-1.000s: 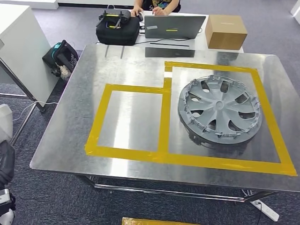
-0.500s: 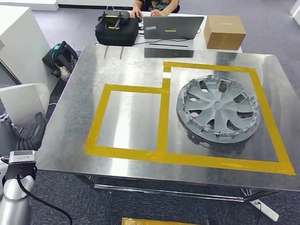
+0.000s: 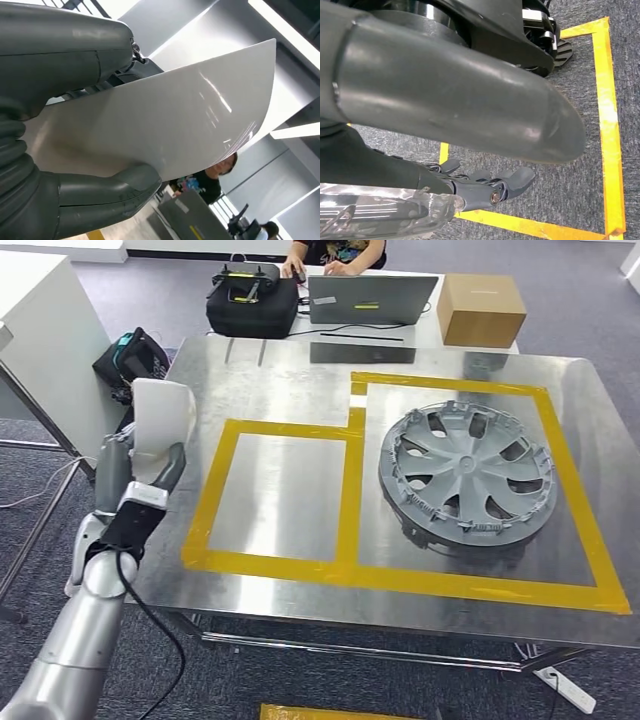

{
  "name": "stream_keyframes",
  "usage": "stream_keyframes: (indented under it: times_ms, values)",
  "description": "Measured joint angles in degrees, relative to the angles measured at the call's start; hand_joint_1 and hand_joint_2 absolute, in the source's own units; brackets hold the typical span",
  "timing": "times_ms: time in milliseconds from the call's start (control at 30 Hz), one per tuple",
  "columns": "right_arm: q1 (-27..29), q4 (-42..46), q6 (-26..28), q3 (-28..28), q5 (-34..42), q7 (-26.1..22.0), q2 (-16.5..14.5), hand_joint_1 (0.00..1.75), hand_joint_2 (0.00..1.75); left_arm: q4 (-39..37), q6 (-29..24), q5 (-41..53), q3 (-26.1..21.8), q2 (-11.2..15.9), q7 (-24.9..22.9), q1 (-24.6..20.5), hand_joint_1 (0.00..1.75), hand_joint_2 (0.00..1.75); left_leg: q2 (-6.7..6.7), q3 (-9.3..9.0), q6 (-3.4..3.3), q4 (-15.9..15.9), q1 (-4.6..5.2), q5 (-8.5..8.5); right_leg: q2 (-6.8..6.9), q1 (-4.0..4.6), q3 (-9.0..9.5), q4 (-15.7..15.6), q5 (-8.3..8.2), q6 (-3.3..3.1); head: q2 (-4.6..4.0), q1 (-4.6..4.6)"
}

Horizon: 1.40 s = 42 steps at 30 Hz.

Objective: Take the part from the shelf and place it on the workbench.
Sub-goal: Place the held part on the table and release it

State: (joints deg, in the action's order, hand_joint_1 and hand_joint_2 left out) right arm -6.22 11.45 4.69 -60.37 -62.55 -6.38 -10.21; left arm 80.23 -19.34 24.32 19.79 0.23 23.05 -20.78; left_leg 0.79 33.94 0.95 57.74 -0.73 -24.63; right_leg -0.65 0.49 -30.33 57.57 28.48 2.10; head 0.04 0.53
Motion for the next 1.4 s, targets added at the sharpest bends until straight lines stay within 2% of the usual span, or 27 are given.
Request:
stream_keyframes:
  times_ms: [233,367,467,567,700,900,1067,1400]
  values:
    - [-0.02,-0.02,-1.26,0.51,-0.35,1.14,-0.08,0.00,0.00,-23.47,-5.44,4.11,8.21,-7.20,-1.39,-12.24,1.75,1.75,-0.01,0.05,-0.08,0.01,0.11,0.11,-0.11,-0.09,0.31,0.00,-0.18,0.12,0.00,0.00]
    - [-0.03,-0.04,-1.39,0.97,-0.58,1.60,-0.16,0.00,0.00,-34.38,-5.69,5.05,11.19,-9.65,-1.48,-15.85,1.75,1.75,-0.02,0.05,-0.08,0.00,0.11,0.11,-0.13,-0.09,0.29,0.00,-0.17,0.12,0.00,0.01]
    - [-0.04,-0.03,-1.46,1.18,-0.66,1.71,-0.16,0.00,0.00,-39.59,-5.80,5.64,12.41,-10.62,-1.82,-17.32,1.75,1.75,-0.03,0.05,-0.08,0.00,0.10,0.12,-0.13,-0.08,0.27,0.00,-0.17,0.12,0.00,0.02]
    - [-0.13,-0.02,-1.47,1.28,-0.99,1.71,-0.15,0.00,0.00,-43.53,-7.76,9.01,13.84,-11.06,-2.76,-18.44,1.75,1.75,-0.02,0.05,-0.08,-0.04,0.09,0.13,-0.12,-0.08,0.27,0.01,-0.17,0.12,0.00,0.01]
    - [-0.63,-0.02,-1.67,1.92,-1.61,1.89,-0.13,0.00,0.00,-48.38,-11.71,18.17,18.08,-11.07,-3.19,-19.10,1.75,1.75,-0.03,0.05,-0.08,-0.08,0.09,0.14,-0.11,-0.07,0.28,0.01,-0.17,0.12,0.00,0.01]
    - [-0.94,-0.02,-1.99,2.97,-2.30,2.29,-0.13,0.00,0.00,-53.60,-12.86,26.53,24.91,-10.58,-5.71,-18.70,1.75,1.75,-0.03,0.06,-0.08,-0.08,0.10,0.14,-0.10,-0.07,0.28,0.01,-0.16,0.12,0.00,0.00]
    - [-0.90,-0.02,-2.05,3.43,-2.27,2.31,-0.13,0.00,0.00,-55.37,-14.01,31.55,28.44,-9.84,-10.03,-18.80,1.75,1.75,-0.03,0.05,-0.09,-0.08,0.10,0.15,-0.10,-0.07,0.28,0.01,-0.16,0.12,0.00,0.02]
    - [-0.89,-0.03,-2.27,4.06,-2.73,2.50,-0.15,0.00,0.00,-56.48,-16.19,35.98,32.33,-8.73,-10.39,-19.25,1.75,1.75,-0.03,0.05,-0.09,-0.08,0.10,0.19,-0.09,-0.07,0.29,0.02,-0.16,0.12,0.00,0.02]
